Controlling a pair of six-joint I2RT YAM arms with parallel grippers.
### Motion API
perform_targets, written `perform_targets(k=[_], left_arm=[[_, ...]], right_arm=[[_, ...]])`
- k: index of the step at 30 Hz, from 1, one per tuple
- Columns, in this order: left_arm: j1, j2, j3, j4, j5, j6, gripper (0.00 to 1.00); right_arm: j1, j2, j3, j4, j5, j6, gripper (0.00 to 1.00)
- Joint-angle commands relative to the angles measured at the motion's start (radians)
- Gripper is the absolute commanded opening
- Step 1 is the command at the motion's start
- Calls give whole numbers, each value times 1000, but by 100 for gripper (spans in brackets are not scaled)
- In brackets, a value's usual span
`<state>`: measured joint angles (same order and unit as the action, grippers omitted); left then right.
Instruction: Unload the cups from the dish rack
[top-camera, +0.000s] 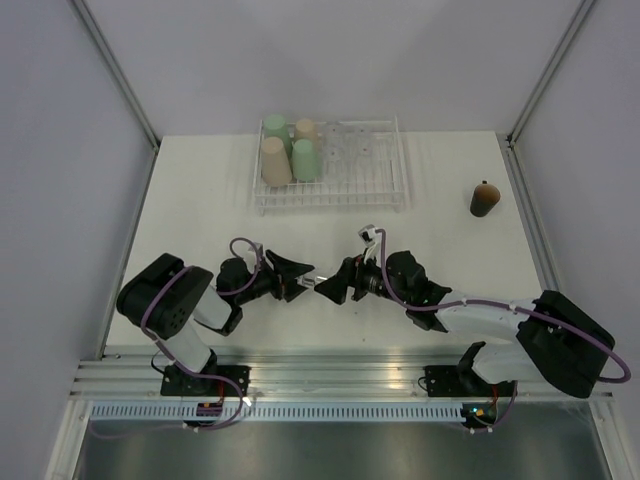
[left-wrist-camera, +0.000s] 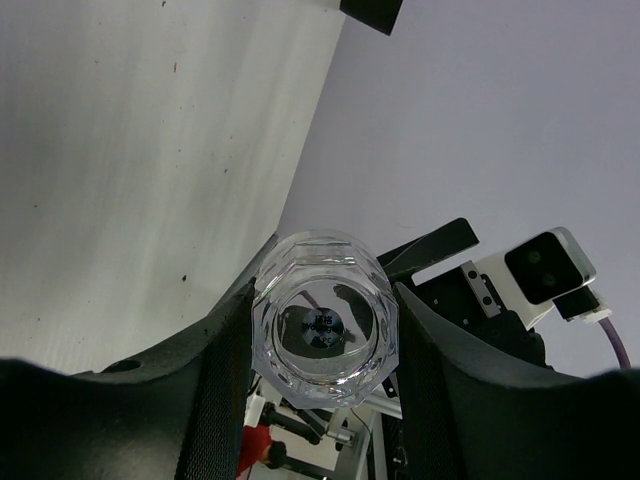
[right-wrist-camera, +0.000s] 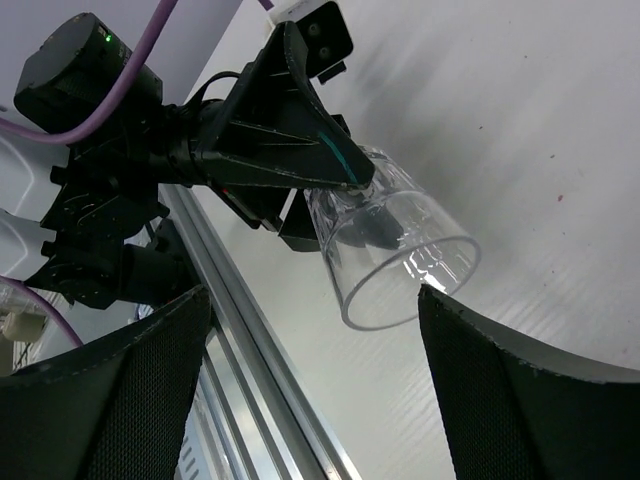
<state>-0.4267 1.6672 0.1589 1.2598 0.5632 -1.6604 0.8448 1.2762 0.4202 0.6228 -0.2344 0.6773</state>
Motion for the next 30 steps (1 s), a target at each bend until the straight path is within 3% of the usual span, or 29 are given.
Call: perform_targets(k=[1, 6, 9, 17, 18, 21, 23, 24, 25, 28, 29, 30], left_arm=[[-21, -4, -7, 398, 12, -48, 2], [-47, -20, -18, 397, 7, -59, 2], [-64, -29, -30, 397, -5, -61, 2], [-87, -40, -44, 397, -19, -61, 2], [-95, -41, -44, 397, -20, -55, 2], [-99, -37, -45, 397, -19, -24, 4], [-99, -37, -51, 397, -20, -7, 23], [-99, -38, -55, 398, -26, 10, 46], [-99, -40, -56, 398, -29, 17, 56], [-98, -37, -45, 398, -33, 48, 75], [-96, -35, -39, 398, -31, 62, 86], [-96, -31, -26, 398, -26, 65, 89]], right_arm=[[31, 63, 64, 101, 26, 1, 88], [56, 138, 94, 149, 27, 2, 78], [65, 166, 117, 160, 20, -1, 65], [86, 146, 106, 137, 53, -22, 5], [86, 140, 101, 127, 56, -25, 1], [88, 106, 92, 94, 75, -36, 1], [88, 71, 94, 36, 86, -50, 1], [89, 57, 95, 13, 93, -54, 1], [88, 45, 98, -50, 110, -59, 1], [92, -24, 95, -176, 145, -85, 1], [92, -64, 83, -201, 171, -87, 1], [92, -86, 75, -240, 181, -90, 1]])
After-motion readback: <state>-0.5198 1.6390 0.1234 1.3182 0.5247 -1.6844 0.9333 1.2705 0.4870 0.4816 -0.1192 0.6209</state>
